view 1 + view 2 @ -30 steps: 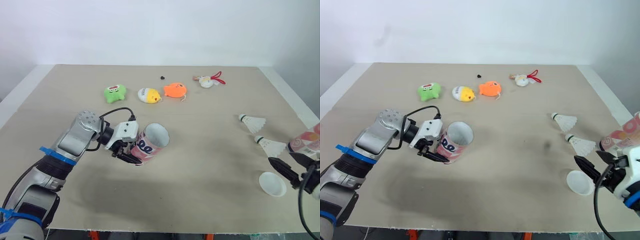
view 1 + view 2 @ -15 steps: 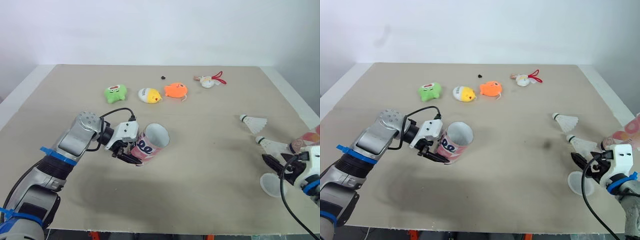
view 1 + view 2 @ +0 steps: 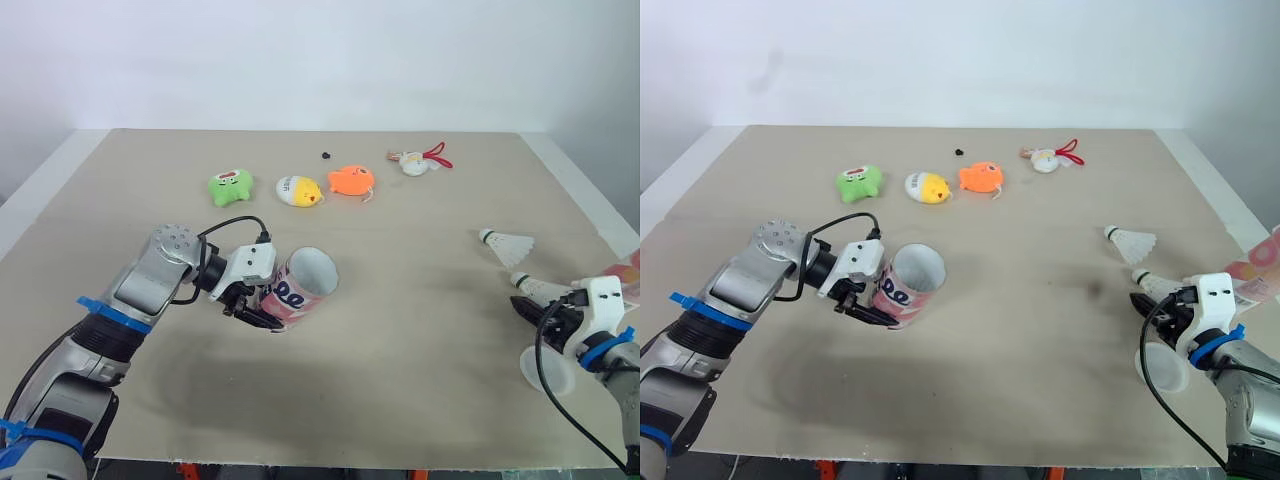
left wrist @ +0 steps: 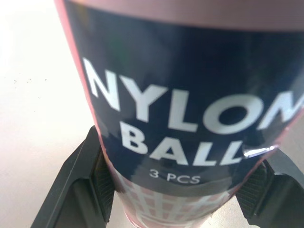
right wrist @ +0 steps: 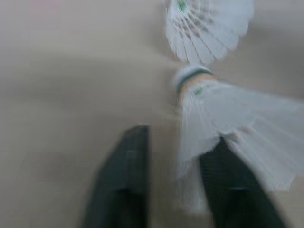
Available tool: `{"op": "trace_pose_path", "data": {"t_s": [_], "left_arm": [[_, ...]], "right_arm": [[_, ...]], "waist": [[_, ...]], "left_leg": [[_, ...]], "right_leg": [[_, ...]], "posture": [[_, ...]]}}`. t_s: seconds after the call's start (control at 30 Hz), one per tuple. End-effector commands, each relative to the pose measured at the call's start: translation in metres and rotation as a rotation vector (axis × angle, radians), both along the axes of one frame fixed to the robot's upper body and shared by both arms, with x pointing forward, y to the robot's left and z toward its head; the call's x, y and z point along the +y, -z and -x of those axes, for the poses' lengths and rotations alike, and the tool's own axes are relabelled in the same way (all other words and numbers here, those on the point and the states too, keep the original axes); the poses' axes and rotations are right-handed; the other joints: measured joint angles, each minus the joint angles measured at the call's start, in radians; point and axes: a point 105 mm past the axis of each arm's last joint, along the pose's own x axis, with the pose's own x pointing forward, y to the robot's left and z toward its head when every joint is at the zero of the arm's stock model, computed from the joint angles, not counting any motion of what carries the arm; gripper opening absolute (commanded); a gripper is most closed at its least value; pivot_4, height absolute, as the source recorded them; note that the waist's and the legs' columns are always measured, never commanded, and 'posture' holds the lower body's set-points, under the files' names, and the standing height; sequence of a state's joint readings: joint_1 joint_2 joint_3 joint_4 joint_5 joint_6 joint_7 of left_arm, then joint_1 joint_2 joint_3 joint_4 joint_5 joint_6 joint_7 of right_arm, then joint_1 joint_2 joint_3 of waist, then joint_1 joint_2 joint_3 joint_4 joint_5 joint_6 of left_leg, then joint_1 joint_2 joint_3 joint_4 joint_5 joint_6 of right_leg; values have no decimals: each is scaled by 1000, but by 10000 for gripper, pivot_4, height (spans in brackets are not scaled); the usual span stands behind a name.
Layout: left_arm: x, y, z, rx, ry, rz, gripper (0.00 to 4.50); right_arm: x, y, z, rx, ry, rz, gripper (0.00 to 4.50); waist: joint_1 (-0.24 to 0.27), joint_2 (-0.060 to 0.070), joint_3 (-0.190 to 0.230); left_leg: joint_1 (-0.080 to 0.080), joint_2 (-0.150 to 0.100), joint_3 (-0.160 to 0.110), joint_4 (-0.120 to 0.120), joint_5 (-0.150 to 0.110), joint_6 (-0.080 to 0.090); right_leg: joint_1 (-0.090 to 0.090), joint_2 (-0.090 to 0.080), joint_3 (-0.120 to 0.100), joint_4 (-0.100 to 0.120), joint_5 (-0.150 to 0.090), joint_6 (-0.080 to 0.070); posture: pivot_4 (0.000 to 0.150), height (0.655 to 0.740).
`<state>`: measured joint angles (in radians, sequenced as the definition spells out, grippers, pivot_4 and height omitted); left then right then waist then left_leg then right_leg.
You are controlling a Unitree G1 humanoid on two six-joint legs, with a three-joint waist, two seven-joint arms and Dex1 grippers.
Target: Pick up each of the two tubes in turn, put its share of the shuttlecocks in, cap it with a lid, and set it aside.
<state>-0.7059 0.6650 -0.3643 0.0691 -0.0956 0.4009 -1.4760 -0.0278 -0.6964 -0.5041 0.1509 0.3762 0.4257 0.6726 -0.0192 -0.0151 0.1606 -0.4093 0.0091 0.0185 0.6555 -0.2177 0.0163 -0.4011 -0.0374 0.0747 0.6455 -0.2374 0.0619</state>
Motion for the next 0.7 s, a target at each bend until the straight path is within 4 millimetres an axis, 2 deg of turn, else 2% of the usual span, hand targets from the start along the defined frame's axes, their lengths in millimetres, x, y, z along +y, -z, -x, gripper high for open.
{"op": "trace_pose_path", "data": {"t_s": [0.03,0.23,0.33,0.37,0.47,0.6,0.63,0.7], "left_arm": [[2,13,4,40,-7,-40,28330],[1,13,5,42,-9,-40,28330],[1,13,5,42,-10,-40,28330],[1,13,5,42,-10,-40,28330],[2,13,5,42,-10,-43,28330],[2,13,4,41,-8,-48,28330],[2,13,3,40,-6,-49,28330],[1,13,3,38,-5,-49,28330]], "right_arm": [[-1,-16,-4,-50,-23,46,716],[7,-20,-2,-64,-61,47,716],[25,-27,3,-58,-148,29,716],[38,-32,7,-61,-214,16,716],[100,-69,26,-114,-522,17,716],[179,-118,46,-199,-905,166,716],[194,-124,50,-207,-982,205,716],[211,-129,53,-208,-1074,277,716]], "waist": [[-1,0,0],[-1,0,0],[-1,0,0],[-1,0,0],[-1,1,0],[-6,3,1],[-5,3,1],[-2,-3,2]], "left_leg": [[0,0,0,0,0,0],[0,0,0,0,0,0],[0,1,0,0,0,0],[0,1,0,0,0,0],[0,1,-2,0,0,0],[1,2,-4,0,0,0],[1,3,-2,0,0,0],[2,3,-4,0,0,0]], "right_leg": [[0,0,0,0,0,0],[0,1,0,0,0,0],[0,1,0,0,0,0],[0,1,0,0,0,0],[0,2,0,0,0,0],[0,3,1,0,1,0],[-1,2,2,0,3,0],[0,2,0,0,2,-1]], "posture": [[1500,7400],[1500,7400],[1500,7400],[1500,7400],[1500,7400],[1500,7400],[1500,7400],[1500,7400]]}}
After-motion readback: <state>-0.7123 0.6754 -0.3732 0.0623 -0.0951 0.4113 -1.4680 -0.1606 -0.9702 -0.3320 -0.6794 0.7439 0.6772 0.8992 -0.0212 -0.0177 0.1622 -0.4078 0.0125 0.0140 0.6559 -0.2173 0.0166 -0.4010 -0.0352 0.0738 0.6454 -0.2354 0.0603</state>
